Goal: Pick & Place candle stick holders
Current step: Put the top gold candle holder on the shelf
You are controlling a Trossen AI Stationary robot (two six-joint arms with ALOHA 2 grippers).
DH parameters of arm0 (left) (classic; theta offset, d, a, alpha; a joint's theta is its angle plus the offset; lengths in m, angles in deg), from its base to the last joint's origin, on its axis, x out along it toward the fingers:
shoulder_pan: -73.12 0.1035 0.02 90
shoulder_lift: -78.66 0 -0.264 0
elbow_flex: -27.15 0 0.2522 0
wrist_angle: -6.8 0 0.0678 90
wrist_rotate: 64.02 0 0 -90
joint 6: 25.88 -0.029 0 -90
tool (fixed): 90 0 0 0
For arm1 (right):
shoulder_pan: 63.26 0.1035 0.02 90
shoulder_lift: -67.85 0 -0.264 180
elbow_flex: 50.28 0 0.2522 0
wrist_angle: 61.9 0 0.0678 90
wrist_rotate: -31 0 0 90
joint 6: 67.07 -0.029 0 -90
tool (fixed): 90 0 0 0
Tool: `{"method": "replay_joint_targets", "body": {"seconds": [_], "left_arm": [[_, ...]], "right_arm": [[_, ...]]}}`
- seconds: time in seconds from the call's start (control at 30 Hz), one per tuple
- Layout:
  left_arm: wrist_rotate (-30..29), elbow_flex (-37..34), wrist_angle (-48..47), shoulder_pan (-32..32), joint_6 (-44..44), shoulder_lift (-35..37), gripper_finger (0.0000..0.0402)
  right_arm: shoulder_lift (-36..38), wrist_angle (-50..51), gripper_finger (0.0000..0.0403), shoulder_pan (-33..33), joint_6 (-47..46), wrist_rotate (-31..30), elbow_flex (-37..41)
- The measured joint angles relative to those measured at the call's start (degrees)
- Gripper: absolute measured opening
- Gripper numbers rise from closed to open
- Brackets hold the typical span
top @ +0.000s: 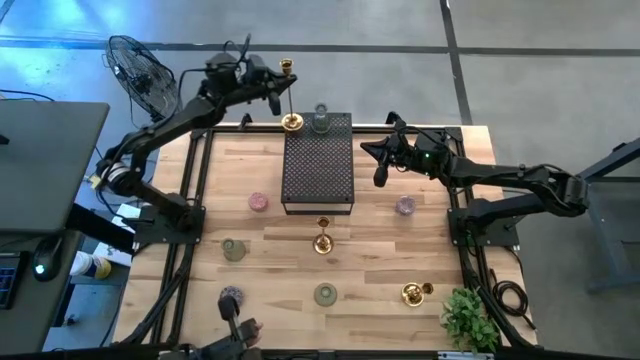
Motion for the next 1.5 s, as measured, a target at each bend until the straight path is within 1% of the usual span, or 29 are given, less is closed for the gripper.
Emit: {"method": "replay_joint_targets", "body": {"seconds": [0.13, 0.4, 0.6, 0.9, 1.0, 1.5], "left_arm": [[-0.12, 0.0, 0.36, -0.78, -1.56, -0.89, 0.0016], [-0.38, -0.02, 0.72, -0.67, -2.01, -1.08, 0.0016], [-0.38, -0.07, 2.55, -0.67, -1.59, -4.08, 0.0016], [-0.89, -0.04, 3.09, -0.67, -1.55, -3.97, 0.0017], [-2.29, -0.04, 2.32, -0.67, -2.42, -3.97, 0.0017], [-2.53, -0.04, 0.95, -0.67, -1.57, -3.97, 0.0017]], "right_arm": [[0.0, 0.0, 0.0002, 0.0, 0.05, 0.0, -0.02], [0.0, 0.09, 0.0002, 0.0, 0.15, 0.04, -0.02], [0.0, 0.13, 0.0002, 0.01, 0.15, 0.05, -0.02], [0.0, 0.29, 0.0001, 0.11, 0.16, 1.2, -0.02], [0.0, 0.31, 0.0001, 0.11, 0.17, 1.18, -0.02], [0.0, 0.32, 0.0001, 0.11, 0.52, 1.14, -0.02]]}}
